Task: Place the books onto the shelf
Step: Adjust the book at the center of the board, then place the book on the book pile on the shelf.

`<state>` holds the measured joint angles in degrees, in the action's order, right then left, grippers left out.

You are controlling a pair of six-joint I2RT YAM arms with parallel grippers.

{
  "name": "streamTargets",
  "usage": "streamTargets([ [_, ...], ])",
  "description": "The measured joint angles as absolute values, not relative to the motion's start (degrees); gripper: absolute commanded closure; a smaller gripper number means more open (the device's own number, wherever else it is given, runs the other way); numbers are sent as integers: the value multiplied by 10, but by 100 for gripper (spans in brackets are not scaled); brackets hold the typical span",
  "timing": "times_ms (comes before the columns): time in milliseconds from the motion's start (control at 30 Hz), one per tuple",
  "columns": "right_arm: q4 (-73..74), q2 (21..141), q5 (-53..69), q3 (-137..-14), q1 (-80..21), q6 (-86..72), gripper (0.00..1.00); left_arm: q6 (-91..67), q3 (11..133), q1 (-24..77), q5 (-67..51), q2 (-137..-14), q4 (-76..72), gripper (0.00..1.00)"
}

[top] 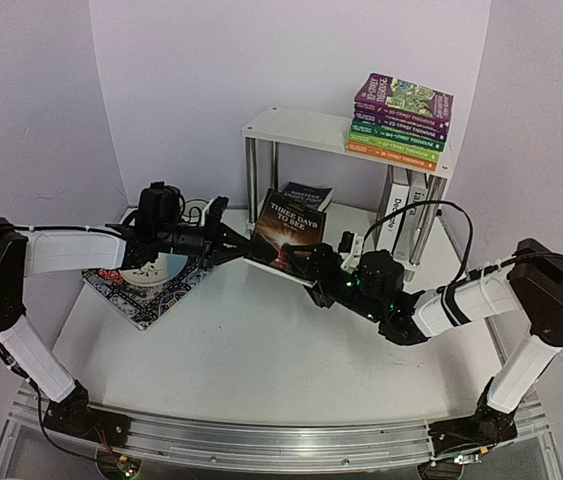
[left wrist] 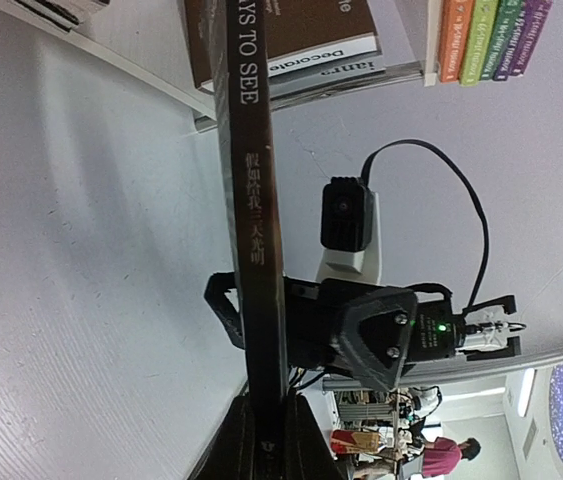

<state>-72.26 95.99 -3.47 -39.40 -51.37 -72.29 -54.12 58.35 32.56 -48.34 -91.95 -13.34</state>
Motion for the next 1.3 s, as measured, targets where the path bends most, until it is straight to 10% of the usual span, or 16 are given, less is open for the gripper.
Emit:
streamTargets([
  [633, -733, 929, -36, -383, -511, -732, 99, -549, 572, 322, -495, -882, -146, 98],
  [967, -680, 918, -38, -413, -507, -693, 100, -505, 573, 310, -488, -912, -158, 56],
  [1300, -638, 943, -51, -452, -499, -650, 100, -473, 611, 294, -465, -980, -170, 41],
])
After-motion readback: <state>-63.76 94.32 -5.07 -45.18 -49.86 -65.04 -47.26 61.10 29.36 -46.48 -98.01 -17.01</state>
